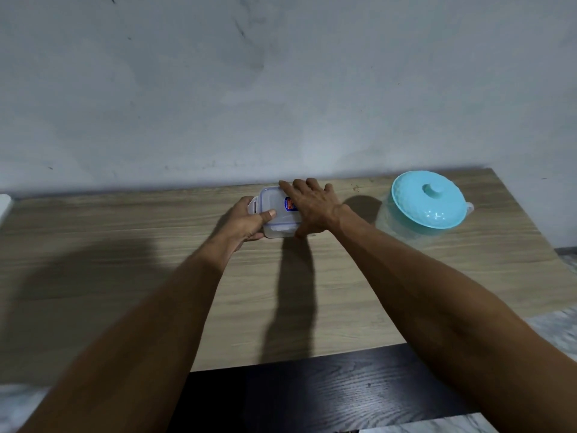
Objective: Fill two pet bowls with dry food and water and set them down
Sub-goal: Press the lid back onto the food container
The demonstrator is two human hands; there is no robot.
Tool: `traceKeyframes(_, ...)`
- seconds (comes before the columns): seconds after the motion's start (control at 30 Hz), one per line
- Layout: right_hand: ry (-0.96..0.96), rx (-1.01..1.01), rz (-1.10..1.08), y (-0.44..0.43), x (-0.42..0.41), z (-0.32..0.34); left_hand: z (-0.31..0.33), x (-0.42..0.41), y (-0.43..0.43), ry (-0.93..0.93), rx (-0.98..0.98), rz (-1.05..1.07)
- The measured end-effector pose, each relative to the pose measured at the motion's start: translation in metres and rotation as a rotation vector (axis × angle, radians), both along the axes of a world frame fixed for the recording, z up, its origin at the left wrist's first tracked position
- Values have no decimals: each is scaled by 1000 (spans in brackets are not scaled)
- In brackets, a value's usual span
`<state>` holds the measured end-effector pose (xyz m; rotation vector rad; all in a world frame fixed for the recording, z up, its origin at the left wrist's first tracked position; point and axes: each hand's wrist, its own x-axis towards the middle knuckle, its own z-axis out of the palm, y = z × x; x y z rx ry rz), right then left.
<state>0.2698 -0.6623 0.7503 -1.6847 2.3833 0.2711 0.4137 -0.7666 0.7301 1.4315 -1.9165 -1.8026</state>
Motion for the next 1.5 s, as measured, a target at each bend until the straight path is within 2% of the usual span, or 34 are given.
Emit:
traceKeyframes(0.3,-8,33,0,-7,2,2,6,1,7,-20,-43,19)
traceKeyframes(0.37,-83,10,-44,-1,3,1,10,1,10,-33,-97,24)
traceKeyframes(0.43,-272,-104,-208,12,7,-2,14,2,13,-49,-148,26)
traceKeyframes(0.53,-451,-474,-526,31,11,-14,18,1,19,-64,-214,36)
traceKeyframes(0.57,-500,-539,-600,36,12,-17,19,2,21,-89,-252,39)
traceKeyframes(0.63,-591,-582,-685,42,14,-24,20,3,26,-116,-296,59)
traceKeyframes(0.93,-747,-768,-927,34,23,-32,16,2,33,-142,-393,99)
traceKeyframes(1.03,-787,-803,-1003,32,27,-34,13,3,32,-135,-394,102)
traceKeyframes(1.33,-807,-836,-1048,31,34,-30,1,-1,33,-37,-242,222)
traceKeyframes(1.5,-848,-843,-1074,34,39,-27,3,-1,32,-45,-210,210)
